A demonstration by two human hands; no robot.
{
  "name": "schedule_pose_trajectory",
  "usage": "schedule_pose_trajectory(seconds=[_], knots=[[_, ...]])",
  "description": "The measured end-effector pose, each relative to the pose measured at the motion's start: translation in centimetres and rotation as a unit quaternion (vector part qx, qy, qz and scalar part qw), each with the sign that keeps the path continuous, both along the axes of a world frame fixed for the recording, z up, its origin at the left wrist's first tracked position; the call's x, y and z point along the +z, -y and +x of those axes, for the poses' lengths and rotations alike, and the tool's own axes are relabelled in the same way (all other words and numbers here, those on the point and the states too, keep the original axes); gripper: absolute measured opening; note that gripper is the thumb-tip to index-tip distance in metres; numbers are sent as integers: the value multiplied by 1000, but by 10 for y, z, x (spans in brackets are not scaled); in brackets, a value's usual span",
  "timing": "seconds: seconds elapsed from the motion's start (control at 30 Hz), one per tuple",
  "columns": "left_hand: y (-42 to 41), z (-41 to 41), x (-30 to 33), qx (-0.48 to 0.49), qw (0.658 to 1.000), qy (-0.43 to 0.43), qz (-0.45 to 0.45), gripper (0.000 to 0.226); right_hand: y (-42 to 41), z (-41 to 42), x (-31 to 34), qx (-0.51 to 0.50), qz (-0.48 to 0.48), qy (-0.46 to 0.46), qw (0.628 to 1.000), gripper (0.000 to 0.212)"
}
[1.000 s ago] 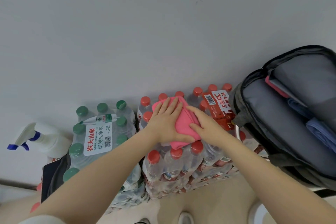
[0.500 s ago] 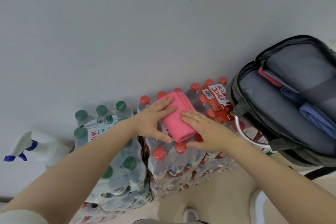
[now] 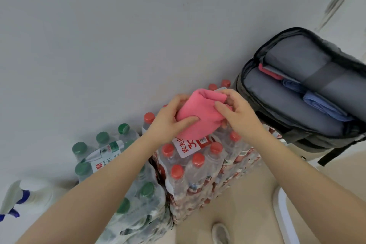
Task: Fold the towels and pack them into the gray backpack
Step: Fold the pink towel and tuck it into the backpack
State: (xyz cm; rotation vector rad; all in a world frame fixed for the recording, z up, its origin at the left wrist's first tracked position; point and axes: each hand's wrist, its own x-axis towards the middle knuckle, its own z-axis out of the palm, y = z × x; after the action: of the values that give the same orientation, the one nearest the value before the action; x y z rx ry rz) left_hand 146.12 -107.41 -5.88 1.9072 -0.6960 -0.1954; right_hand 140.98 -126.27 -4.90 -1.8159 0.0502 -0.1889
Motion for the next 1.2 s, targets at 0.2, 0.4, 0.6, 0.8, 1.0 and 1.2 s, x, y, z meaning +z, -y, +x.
schedule_pose_trajectory(seconds=[0.2, 0.4, 0.6, 0.8, 1.0, 1.2], knots=[[36, -16, 13, -54, 991, -95, -74, 21, 17, -24, 20, 10, -218, 42, 975, 62], [72, -22, 16, -106, 962, -222, -115, 44, 62, -24, 25, 23, -144, -8, 989, 19], [123, -21, 22, -104, 964, -222, -98, 52, 125, -14, 28, -104, -473, 86, 871, 25], [163, -12, 27, -24, 951, -268, -153, 40, 213, -13, 19, -153, -698, -39, 699, 71], [199, -12, 28, 27, 944, -288, -159, 46, 243, 6, 5, -86, -725, -89, 678, 82], [235, -19, 38, 73, 923, -322, -197, 66, 256, 13, 51, -125, -669, -33, 732, 43]])
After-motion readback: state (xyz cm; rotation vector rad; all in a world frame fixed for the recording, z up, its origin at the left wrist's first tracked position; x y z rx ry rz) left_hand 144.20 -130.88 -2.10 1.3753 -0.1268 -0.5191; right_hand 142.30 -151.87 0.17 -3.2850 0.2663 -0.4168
